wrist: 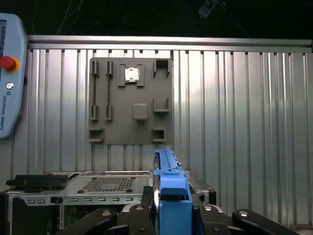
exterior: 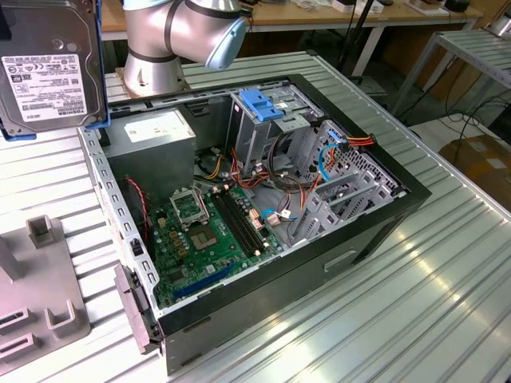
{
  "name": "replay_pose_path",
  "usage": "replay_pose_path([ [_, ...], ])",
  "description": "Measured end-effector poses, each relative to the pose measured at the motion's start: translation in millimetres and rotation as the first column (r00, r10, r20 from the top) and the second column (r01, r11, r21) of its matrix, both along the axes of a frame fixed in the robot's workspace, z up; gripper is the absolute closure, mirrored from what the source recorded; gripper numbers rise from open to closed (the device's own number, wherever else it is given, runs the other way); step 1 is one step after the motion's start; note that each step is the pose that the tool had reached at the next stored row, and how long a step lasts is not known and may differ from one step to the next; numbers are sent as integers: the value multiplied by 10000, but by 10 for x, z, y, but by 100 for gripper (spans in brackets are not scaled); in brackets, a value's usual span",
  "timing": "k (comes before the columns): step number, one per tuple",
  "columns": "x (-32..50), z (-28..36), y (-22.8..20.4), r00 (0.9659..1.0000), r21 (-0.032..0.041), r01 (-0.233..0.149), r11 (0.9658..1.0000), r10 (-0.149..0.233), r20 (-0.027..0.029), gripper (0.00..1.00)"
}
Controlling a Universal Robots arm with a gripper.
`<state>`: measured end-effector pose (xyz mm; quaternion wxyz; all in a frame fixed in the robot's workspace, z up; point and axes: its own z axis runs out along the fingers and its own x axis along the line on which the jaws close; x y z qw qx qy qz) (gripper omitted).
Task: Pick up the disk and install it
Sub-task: 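Pick up the disk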
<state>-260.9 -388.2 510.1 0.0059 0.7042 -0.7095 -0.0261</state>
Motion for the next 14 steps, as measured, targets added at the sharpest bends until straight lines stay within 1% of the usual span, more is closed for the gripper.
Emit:
replay_pose_path([
  [6,57,0,-27,10000,-2,4,10000,-4,0,63],
  [14,126,0,-83,10000,-7,9,10000,-9,0,63],
])
